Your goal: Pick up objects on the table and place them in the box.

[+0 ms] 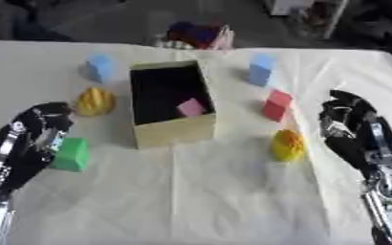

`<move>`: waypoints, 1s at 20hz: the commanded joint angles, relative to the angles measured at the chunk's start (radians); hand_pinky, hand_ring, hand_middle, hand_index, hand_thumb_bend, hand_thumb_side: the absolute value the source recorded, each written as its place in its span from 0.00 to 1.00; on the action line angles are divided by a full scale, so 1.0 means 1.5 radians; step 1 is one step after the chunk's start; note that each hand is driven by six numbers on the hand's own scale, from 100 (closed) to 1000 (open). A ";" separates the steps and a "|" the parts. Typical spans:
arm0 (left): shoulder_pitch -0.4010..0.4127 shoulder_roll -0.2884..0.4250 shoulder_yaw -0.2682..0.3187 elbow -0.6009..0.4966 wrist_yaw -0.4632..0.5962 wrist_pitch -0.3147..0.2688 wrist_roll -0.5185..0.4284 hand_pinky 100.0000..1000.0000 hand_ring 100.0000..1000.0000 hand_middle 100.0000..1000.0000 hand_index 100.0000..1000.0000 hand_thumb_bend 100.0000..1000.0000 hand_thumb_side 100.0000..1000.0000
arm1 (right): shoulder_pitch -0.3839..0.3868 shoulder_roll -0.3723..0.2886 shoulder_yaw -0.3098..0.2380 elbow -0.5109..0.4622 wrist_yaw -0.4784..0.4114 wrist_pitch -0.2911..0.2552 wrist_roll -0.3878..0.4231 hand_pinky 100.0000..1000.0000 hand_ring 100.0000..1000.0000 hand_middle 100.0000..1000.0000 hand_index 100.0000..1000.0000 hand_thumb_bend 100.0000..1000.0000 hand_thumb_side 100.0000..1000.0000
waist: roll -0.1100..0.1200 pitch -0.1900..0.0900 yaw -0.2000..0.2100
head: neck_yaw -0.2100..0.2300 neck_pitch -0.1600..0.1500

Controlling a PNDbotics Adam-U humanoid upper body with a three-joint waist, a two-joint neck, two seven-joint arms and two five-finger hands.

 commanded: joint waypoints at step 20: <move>-0.197 0.348 -0.111 0.094 -0.116 -0.144 -0.268 0.84 0.75 0.78 0.86 0.39 0.36 | -0.002 -0.017 0.002 -0.007 0.001 -0.003 0.008 0.72 0.59 0.59 0.78 0.00 0.11 | 0.025 -0.014 -0.017 | 0.004 0.003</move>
